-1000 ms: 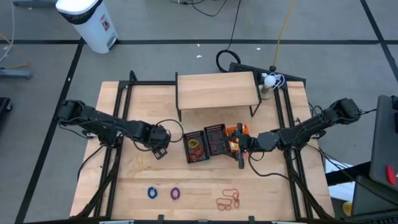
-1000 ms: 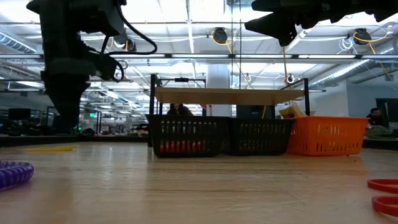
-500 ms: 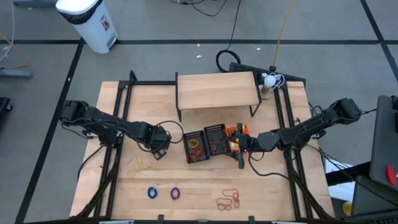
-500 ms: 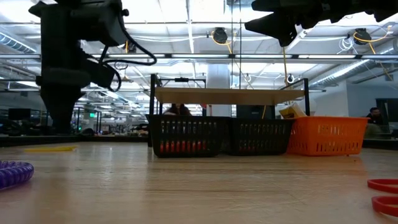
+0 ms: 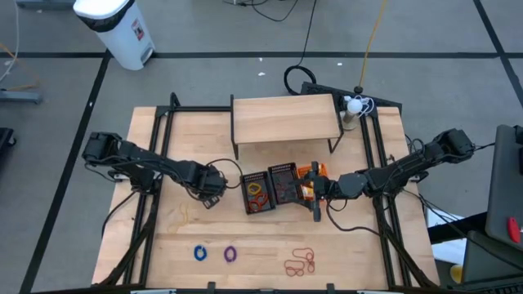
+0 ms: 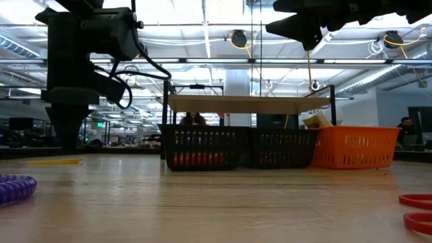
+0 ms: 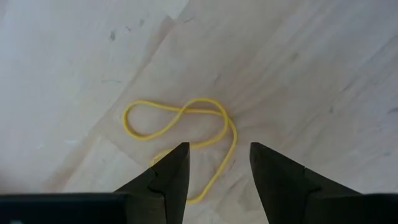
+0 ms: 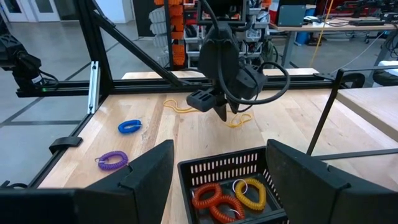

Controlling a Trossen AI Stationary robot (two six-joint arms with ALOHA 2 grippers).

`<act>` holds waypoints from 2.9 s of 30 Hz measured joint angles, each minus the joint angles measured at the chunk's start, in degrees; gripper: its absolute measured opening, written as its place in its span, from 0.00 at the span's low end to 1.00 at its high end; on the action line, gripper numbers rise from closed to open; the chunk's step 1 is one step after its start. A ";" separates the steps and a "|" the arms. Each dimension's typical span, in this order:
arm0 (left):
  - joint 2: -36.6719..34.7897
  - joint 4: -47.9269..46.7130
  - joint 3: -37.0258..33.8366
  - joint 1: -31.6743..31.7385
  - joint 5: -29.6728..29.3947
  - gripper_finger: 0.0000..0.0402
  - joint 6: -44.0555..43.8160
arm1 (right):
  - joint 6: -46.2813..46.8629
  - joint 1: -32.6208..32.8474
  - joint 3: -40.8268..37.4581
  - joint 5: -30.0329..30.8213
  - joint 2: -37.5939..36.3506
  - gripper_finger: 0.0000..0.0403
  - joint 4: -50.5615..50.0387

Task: Pick & Place Office Desk Supplies
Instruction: Put the top yellow rubber band into the right black bin

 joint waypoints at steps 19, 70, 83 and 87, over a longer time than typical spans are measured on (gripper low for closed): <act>5.08 2.07 0.07 0.00 -0.70 0.42 -0.42 | 0.00 0.00 0.00 0.01 0.00 0.61 -0.04; -3.25 -2.85 18.32 -1.64 2.03 0.00 18.91 | -0.66 0.00 0.00 0.01 0.00 0.61 0.04; -6.59 -0.12 38.22 -10.79 -11.82 0.00 29.87 | -0.67 0.01 0.00 0.00 0.00 0.61 1.62; -6.56 9.31 38.93 -11.31 -10.67 0.00 36.30 | -0.66 0.00 0.00 -0.19 0.00 0.61 4.79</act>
